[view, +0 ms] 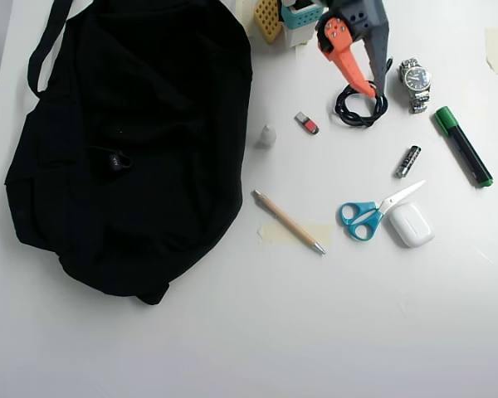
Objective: Put the black bike light into the black bag
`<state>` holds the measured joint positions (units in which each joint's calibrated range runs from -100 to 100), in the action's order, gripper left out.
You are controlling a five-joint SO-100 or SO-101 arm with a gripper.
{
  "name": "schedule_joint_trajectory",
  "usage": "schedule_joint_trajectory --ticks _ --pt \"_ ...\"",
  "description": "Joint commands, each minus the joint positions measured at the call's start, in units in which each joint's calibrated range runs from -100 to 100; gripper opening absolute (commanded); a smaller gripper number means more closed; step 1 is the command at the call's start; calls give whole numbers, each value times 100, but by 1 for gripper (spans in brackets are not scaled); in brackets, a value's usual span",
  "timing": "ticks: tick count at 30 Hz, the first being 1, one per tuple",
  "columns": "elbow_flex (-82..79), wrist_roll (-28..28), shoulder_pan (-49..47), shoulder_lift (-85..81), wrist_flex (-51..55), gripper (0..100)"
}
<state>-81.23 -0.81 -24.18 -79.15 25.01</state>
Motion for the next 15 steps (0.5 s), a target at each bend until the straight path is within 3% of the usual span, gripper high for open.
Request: schedule_joint_trajectory --ticks 1,7,15 --pt "-871 44 -87 -85 -1123 2" --pt "-1850 39 -27 15 -1898 2" --pt "-1850 33 189 -44 -1106 2"
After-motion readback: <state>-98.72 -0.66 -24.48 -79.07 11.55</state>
